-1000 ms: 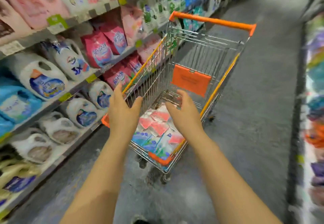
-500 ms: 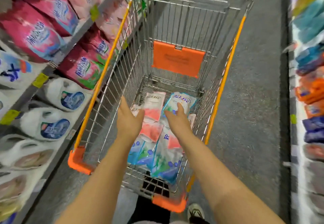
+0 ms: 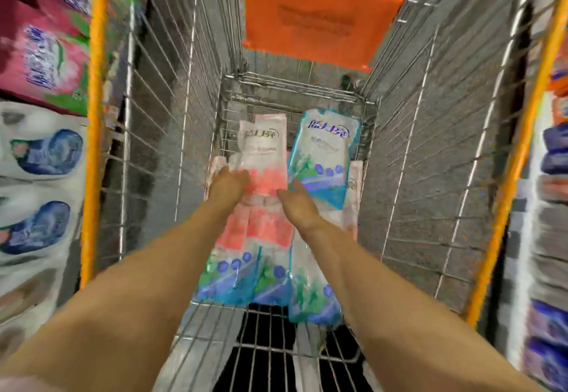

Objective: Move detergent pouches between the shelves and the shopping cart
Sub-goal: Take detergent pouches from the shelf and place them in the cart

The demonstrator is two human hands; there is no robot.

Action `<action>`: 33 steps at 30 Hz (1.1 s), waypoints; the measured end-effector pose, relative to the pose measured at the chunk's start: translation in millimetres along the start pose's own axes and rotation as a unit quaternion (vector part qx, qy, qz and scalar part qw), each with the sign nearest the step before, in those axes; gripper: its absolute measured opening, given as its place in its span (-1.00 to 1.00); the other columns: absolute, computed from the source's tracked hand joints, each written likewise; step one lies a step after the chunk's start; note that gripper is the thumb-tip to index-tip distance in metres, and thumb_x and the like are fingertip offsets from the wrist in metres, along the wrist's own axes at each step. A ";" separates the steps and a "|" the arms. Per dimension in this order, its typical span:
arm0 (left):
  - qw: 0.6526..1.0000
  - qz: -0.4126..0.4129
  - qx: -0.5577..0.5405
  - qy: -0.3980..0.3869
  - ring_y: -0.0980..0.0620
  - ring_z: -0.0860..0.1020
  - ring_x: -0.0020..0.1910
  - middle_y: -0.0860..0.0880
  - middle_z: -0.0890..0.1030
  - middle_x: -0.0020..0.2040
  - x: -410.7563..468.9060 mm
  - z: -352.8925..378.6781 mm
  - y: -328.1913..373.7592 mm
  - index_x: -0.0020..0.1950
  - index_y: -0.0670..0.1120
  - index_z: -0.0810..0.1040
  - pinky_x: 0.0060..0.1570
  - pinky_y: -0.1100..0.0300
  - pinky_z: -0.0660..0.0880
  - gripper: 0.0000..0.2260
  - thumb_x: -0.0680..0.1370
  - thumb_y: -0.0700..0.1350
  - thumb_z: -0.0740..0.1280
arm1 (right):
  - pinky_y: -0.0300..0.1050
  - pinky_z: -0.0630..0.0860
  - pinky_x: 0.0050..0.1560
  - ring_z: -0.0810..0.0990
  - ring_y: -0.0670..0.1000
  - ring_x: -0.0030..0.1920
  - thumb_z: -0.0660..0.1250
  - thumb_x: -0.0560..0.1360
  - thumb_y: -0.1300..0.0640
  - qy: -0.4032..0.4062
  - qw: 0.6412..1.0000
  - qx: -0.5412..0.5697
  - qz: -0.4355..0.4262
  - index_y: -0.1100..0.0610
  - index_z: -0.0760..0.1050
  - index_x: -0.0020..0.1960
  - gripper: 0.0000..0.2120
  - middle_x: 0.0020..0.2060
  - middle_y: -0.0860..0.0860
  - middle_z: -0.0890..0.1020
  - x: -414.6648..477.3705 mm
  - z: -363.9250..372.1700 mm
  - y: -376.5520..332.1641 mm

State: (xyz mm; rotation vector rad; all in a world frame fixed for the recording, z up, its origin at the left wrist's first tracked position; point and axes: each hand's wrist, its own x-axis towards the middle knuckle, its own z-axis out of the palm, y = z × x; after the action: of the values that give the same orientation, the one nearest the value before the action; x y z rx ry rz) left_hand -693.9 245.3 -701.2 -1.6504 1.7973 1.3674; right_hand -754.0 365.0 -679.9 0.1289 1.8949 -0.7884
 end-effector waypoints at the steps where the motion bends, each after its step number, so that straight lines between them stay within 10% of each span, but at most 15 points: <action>1: 1.000 -0.008 -0.019 -0.011 -0.24 0.48 0.20 -0.34 0.48 0.22 10.1 3.4 -0.7 0.31 -0.31 0.40 0.13 0.05 0.40 -0.33 0.46 0.22 0.10 | -0.26 0.32 -0.01 0.49 0.09 0.21 0.23 0.56 0.12 0.000 1.000 -0.009 -0.002 0.20 0.33 0.35 -0.61 0.21 0.10 0.51 4.8 3.9 2.7; 4: 0.996 -0.072 -0.042 -0.020 -0.19 0.55 0.13 -0.27 0.57 0.15 33.1 9.0 -3.7 0.21 -0.30 0.49 0.10 0.07 0.49 -0.22 0.31 0.34 0.22 | -0.26 0.31 -0.05 0.51 0.08 0.17 0.24 0.55 0.15 0.007 1.000 0.003 0.015 0.18 0.33 0.33 -0.63 0.11 0.05 0.52 12.3 14.3 11.4; 13: 0.953 -0.071 -0.279 -0.092 -0.02 0.52 -0.39 -0.10 0.52 -0.27 6.2 4.6 31.3 0.11 -0.20 0.47 -0.62 0.28 0.45 -0.77 0.48 -0.35 0.31 | -0.20 0.37 0.01 0.49 0.07 0.11 0.16 0.59 -0.06 -0.016 0.994 0.103 0.041 0.11 0.37 0.31 -0.63 0.11 0.01 0.50 -6.0 -1.2 14.4; 21: 0.961 0.061 -0.258 -0.077 0.07 0.48 -0.58 0.02 0.51 -0.60 -88.1 -15.1 57.2 -0.30 -0.15 0.47 -0.51 0.30 0.40 -0.76 0.43 -0.47 0.25 | -0.13 0.50 -0.33 0.49 0.01 -0.29 0.20 0.54 -0.17 -0.113 0.911 0.377 0.124 0.13 0.49 -0.13 -0.64 -0.30 0.06 0.54 -47.5 -17.5 -7.6; 25: 0.944 0.127 -0.294 -0.078 0.05 0.50 -0.51 0.01 0.55 -0.53 -156.9 -22.6 62.2 -0.26 -0.13 0.51 -0.42 0.26 0.43 -0.82 0.38 -0.41 0.30 | -0.03 0.55 -0.10 0.58 0.08 -0.10 0.20 0.53 -0.18 -0.182 0.869 0.459 0.041 0.20 0.48 0.28 -0.48 -0.09 0.12 0.62 -84.3 -27.3 -23.6; 30: 0.918 0.227 -0.325 -0.004 -0.10 0.55 -0.23 -0.20 0.60 -0.18 -250.1 -41.1 69.4 -0.07 -0.14 0.57 -0.16 0.07 0.46 -0.77 0.32 -0.33 0.30 | -0.07 0.60 -0.11 0.66 0.03 -0.23 0.18 0.57 -0.07 -0.251 0.849 0.457 -0.083 0.19 0.52 0.10 -0.65 -0.18 0.11 0.68 -141.9 -49.5 -42.5; 33: 0.897 0.289 -0.332 0.041 -0.02 0.56 -0.29 -0.09 0.60 -0.23 -313.7 -57.8 68.8 -0.09 -0.06 0.55 -0.18 0.11 0.48 -0.75 0.37 -0.38 0.30 | 0.11 0.53 0.11 0.62 0.15 -0.03 0.37 0.44 -0.03 -0.256 0.848 0.425 -0.185 0.23 0.46 0.27 -0.51 0.09 0.22 0.61 -198.1 -56.2 -58.5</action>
State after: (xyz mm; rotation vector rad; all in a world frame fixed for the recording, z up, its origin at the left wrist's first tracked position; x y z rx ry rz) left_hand -652.8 368.0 -401.6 -1.5067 2.1144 2.4245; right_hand -731.3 402.0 -470.4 0.0826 0.9610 -1.7080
